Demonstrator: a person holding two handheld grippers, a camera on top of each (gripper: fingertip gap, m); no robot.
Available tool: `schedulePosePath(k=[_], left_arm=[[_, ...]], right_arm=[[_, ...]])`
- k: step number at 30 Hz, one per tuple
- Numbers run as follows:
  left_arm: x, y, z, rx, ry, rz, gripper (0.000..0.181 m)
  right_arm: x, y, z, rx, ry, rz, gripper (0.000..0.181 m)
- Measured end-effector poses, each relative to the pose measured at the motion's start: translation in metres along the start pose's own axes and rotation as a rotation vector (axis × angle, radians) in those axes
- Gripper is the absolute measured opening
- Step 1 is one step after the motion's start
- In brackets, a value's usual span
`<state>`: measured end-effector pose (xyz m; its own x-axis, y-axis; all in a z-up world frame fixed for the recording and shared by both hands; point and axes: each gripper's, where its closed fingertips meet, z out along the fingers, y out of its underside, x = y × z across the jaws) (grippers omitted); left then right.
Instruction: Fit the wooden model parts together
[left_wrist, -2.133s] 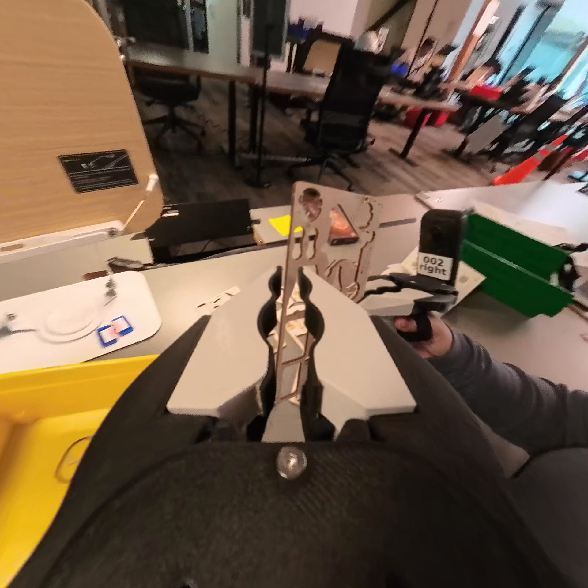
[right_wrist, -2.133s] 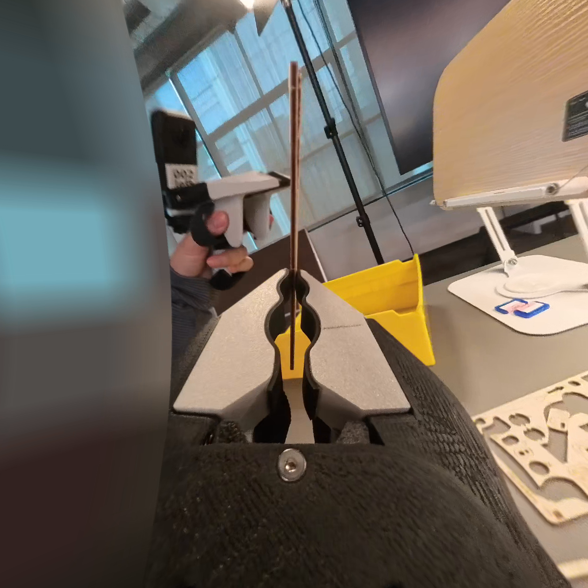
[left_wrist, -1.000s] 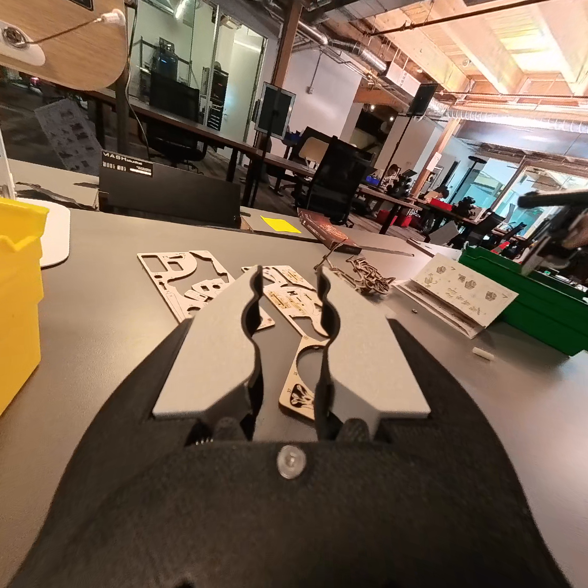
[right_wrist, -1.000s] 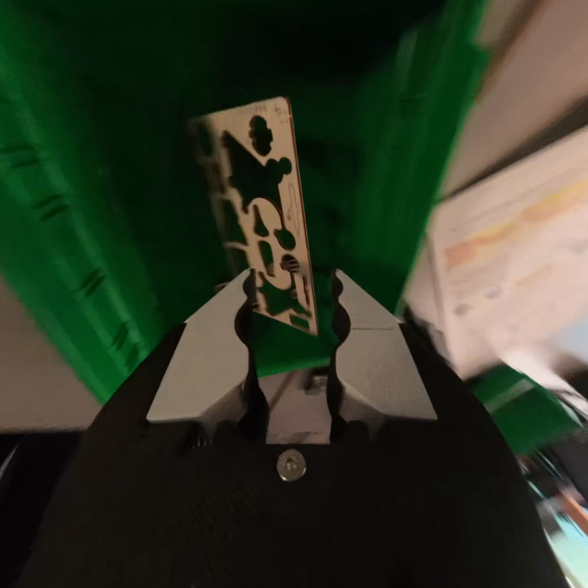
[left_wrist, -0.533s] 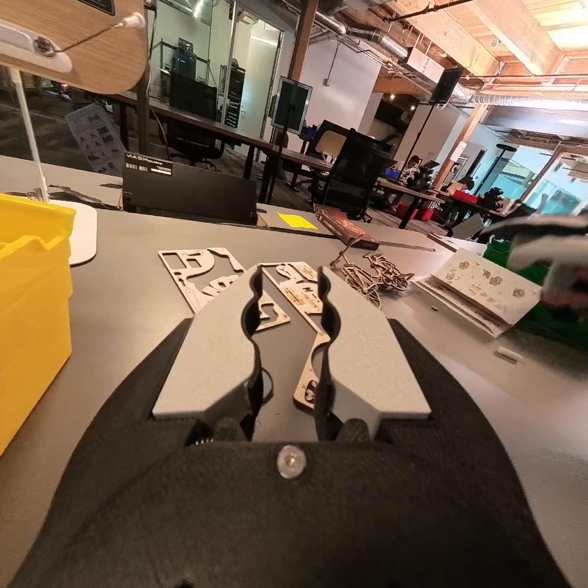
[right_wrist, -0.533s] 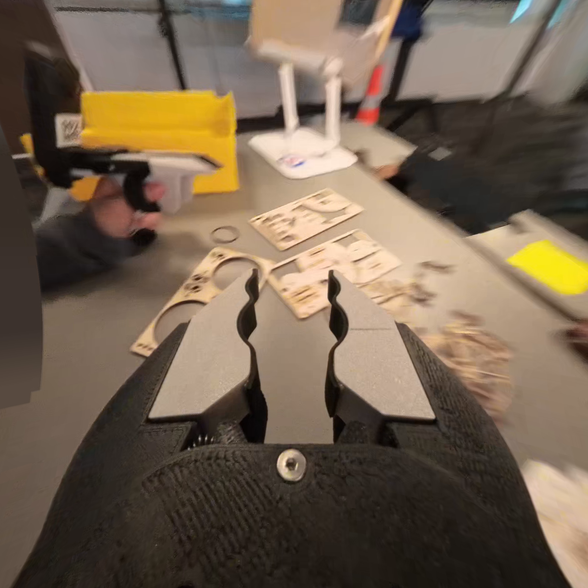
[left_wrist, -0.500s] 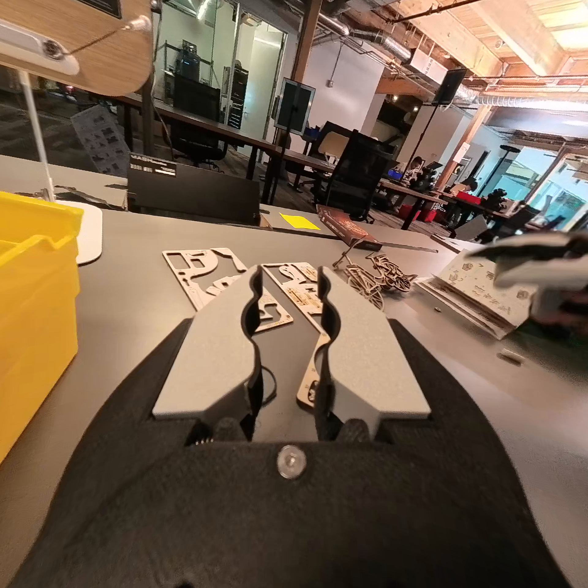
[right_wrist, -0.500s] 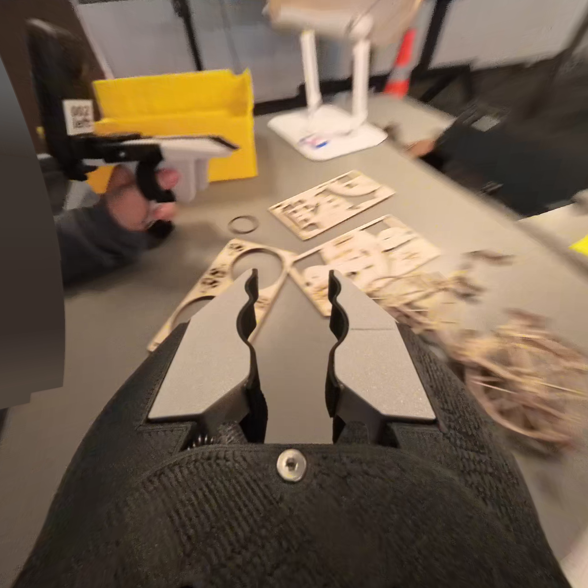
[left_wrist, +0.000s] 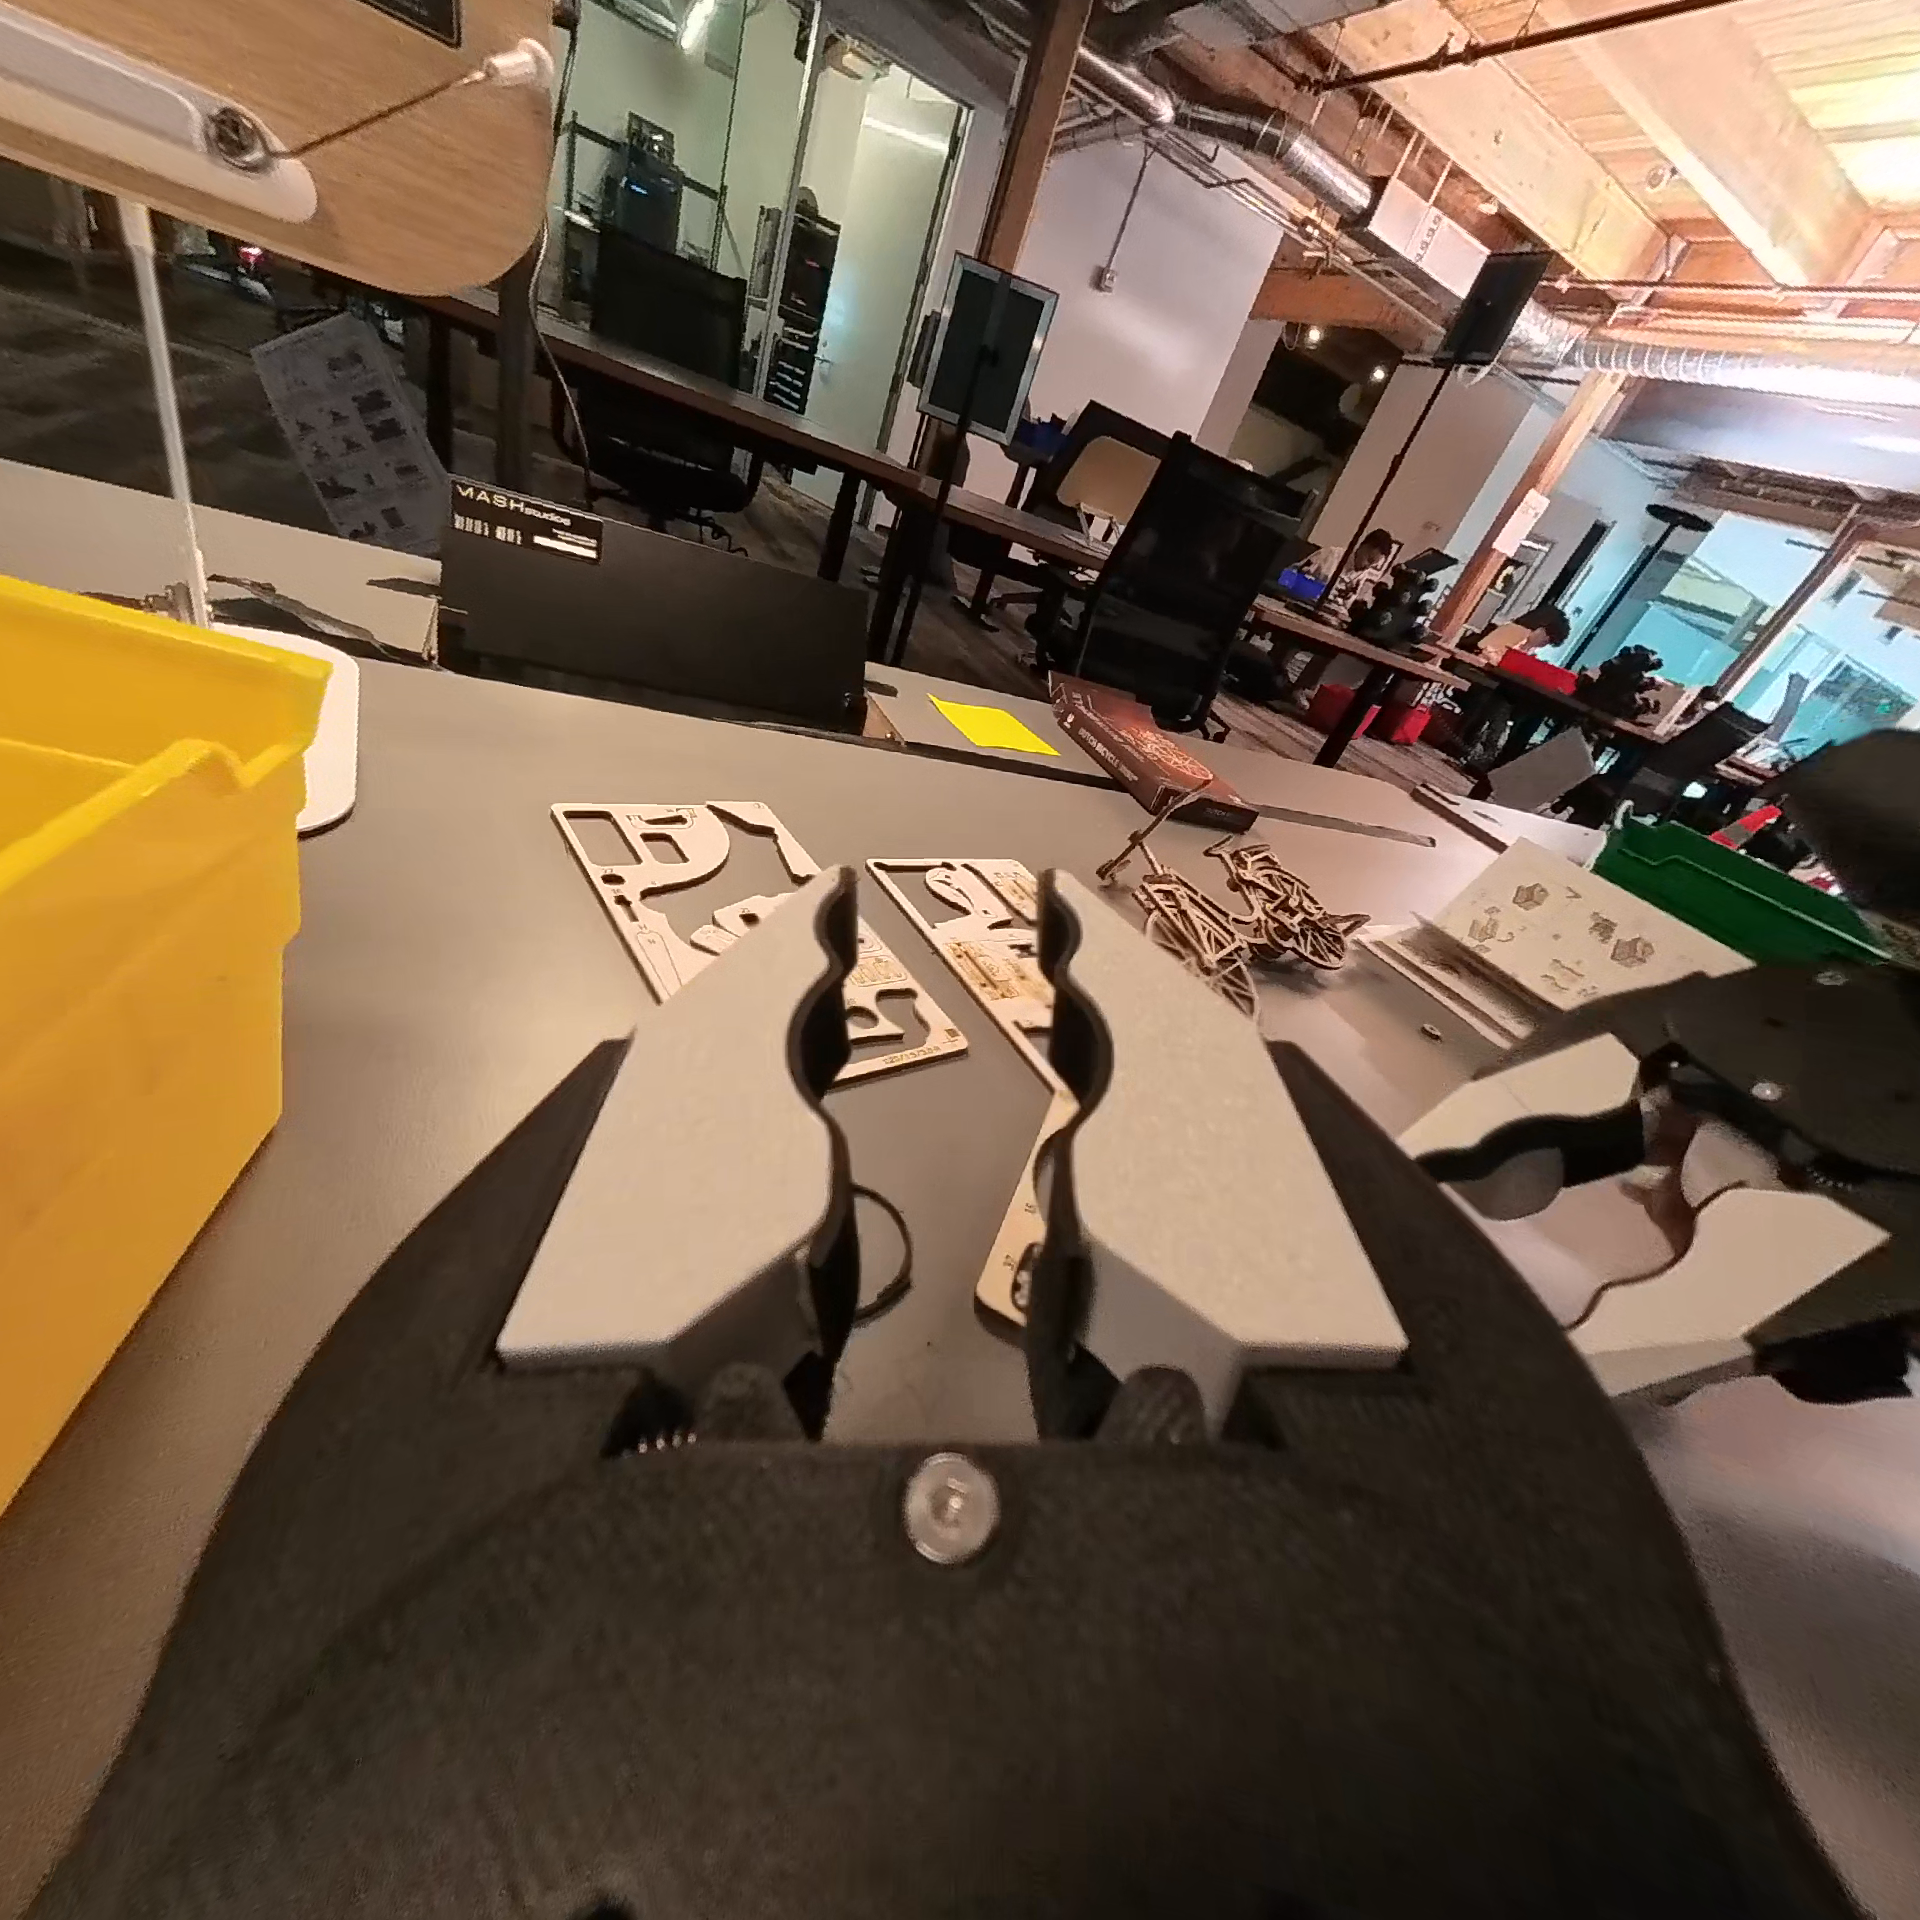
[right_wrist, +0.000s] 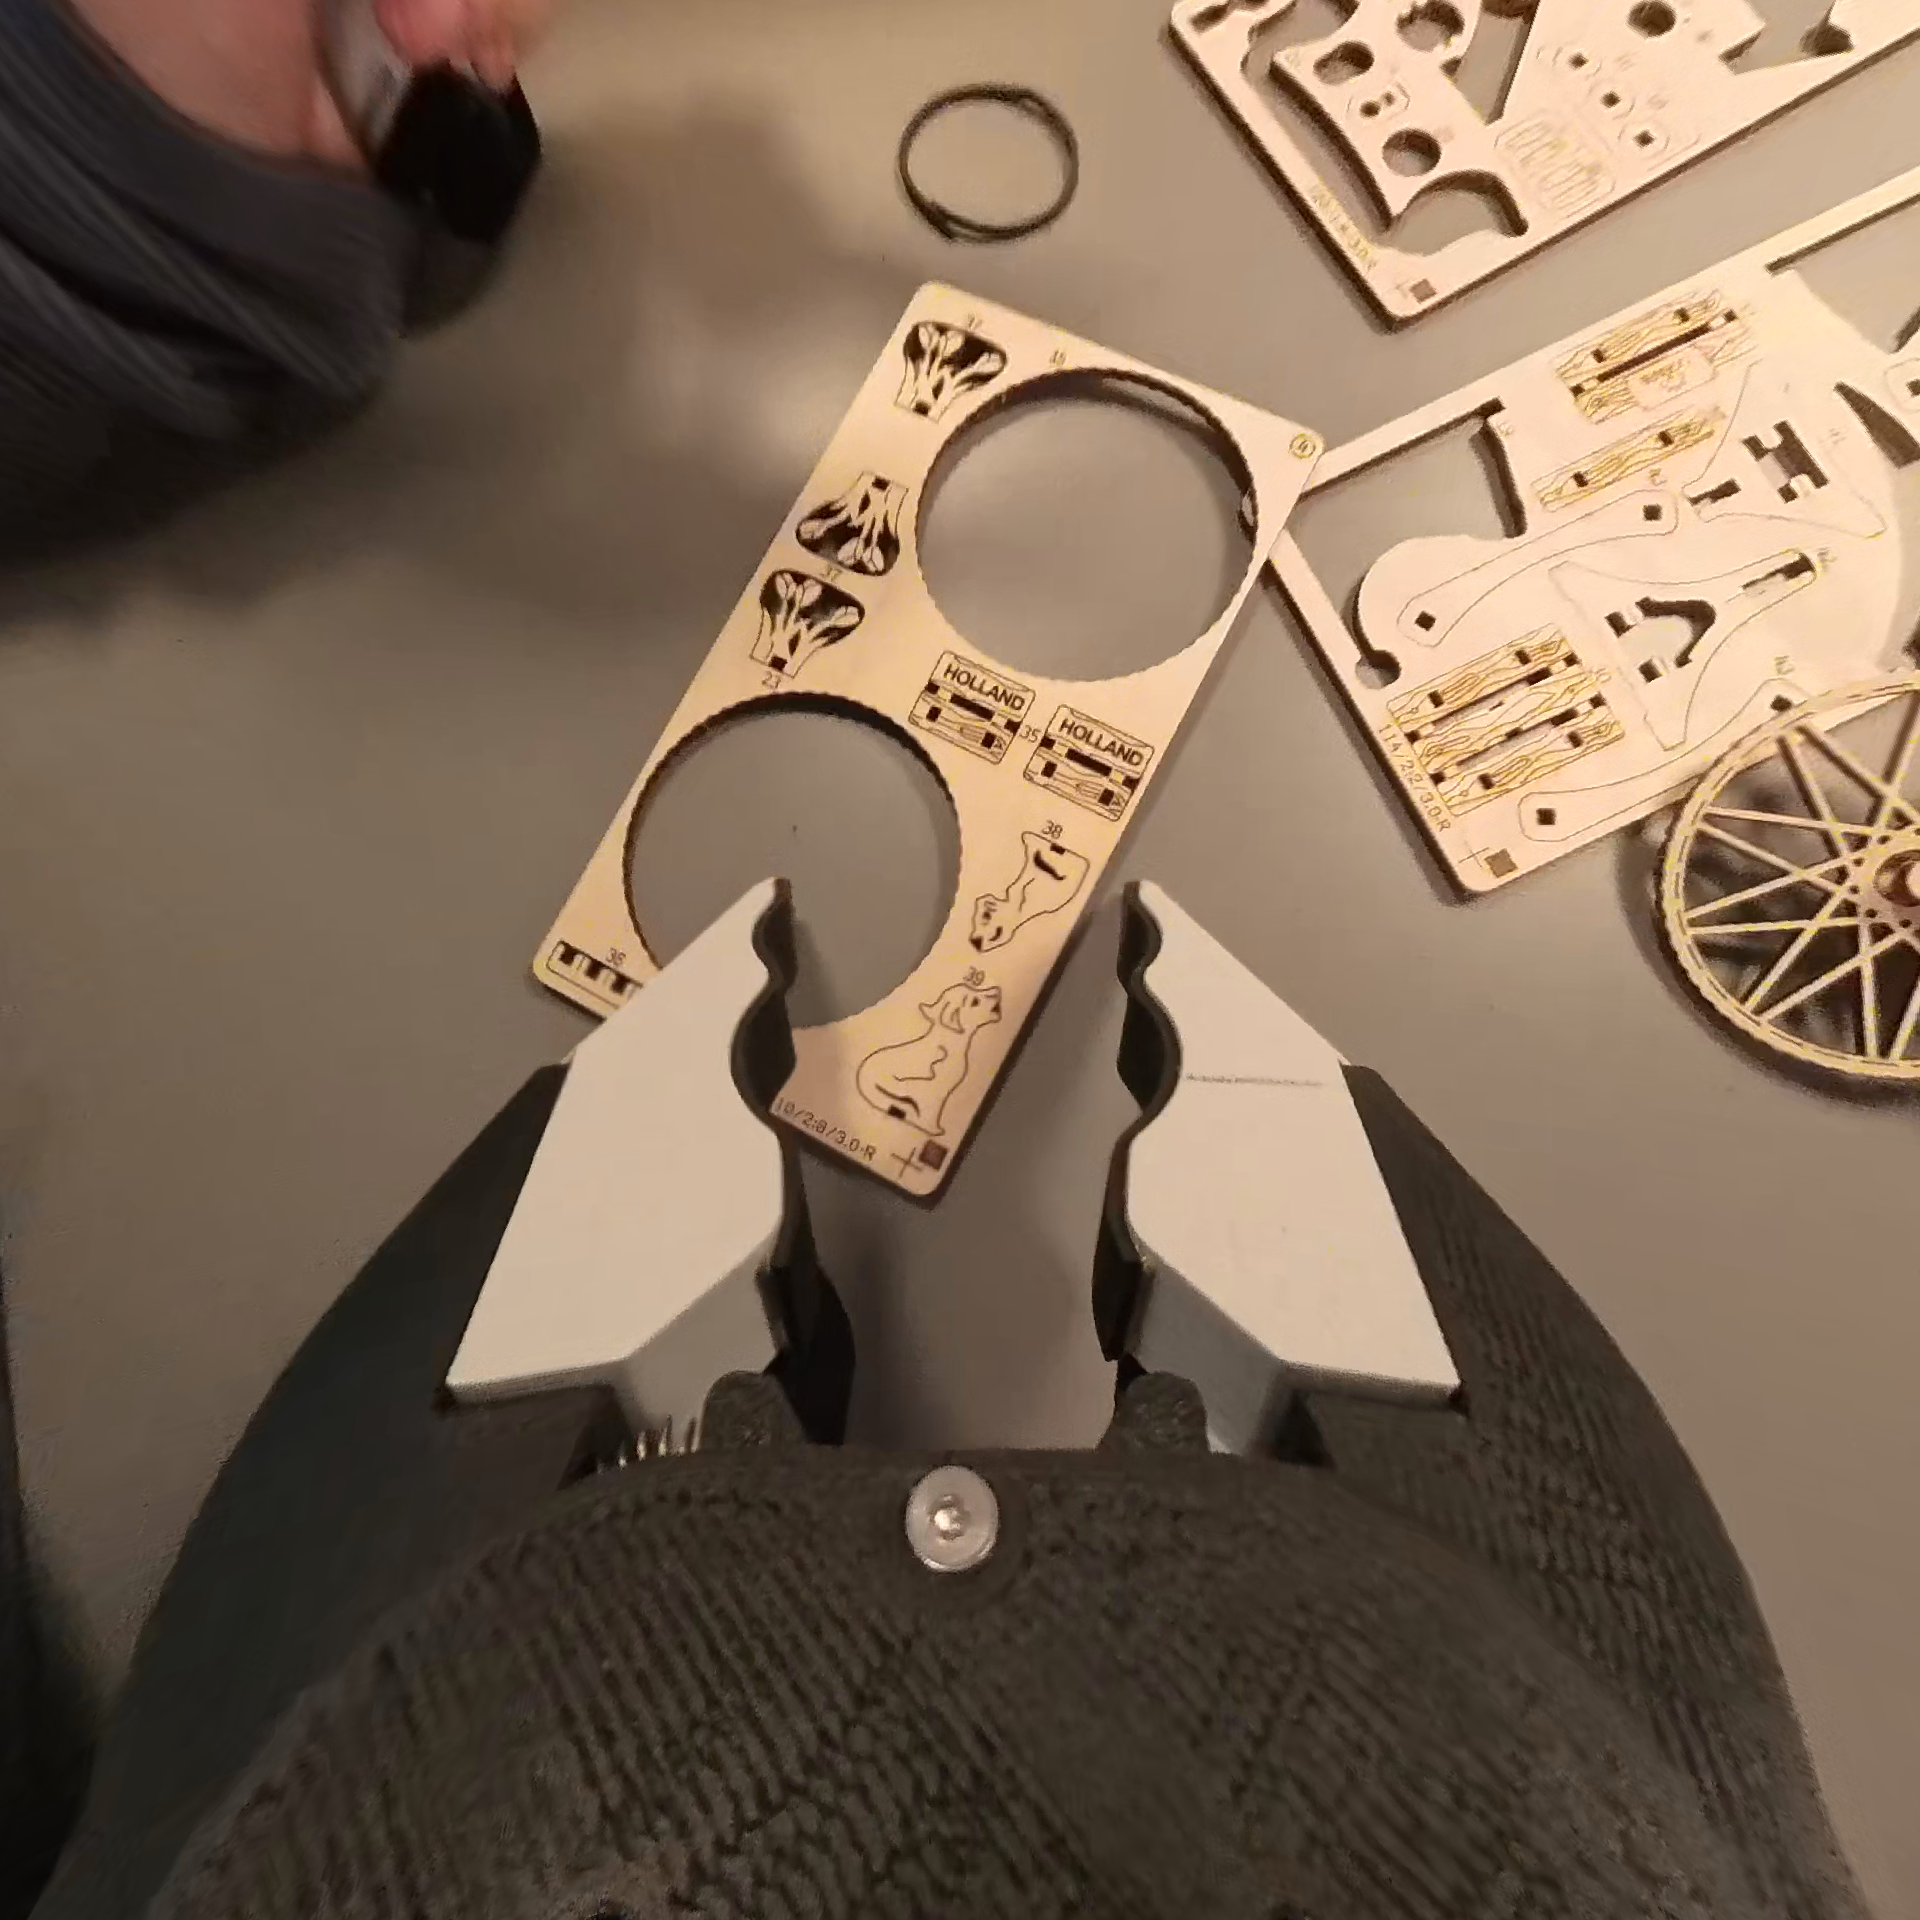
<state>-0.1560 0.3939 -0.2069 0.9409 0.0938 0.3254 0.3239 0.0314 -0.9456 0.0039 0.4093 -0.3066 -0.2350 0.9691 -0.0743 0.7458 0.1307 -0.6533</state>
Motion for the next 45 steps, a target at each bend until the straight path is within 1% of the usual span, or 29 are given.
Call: schedulePosePath(k=[4,7,16,27,29,35,45], left_arm=[[0.003,0.001,0.0,-0.005,0.012,0.0,0.033],[0.004,0.002,0.001,-0.015,0.019,0.003,0.033],[0.004,0.001,0.0,-0.011,0.028,-0.014,0.032],[0.003,0.003,0.0,-0.019,0.031,-0.032,0.032],[0.003,0.004,0.001,-0.024,0.032,-0.034,0.032],[0.002,0.005,0.0,-0.024,0.03,-0.037,0.032],[0.001,0.007,0.002,-0.034,0.035,-0.054,0.033]], right_arm=[[0.001,0.004,-0.001,-0.041,0.054,-0.083,0.045],[-0.005,0.003,0.0,-0.028,0.021,-0.1,0.034],[-0.006,0.005,-0.003,-0.017,-0.023,-0.078,0.028],[-0.012,0.004,-0.001,-0.006,-0.054,-0.105,0.027],[-0.013,0.004,-0.001,-0.005,-0.06,-0.111,0.029],[-0.01,0.008,-0.006,-0.016,-0.06,-0.107,0.042],[-0.006,0.01,-0.01,-0.01,-0.039,-0.131,0.042]])
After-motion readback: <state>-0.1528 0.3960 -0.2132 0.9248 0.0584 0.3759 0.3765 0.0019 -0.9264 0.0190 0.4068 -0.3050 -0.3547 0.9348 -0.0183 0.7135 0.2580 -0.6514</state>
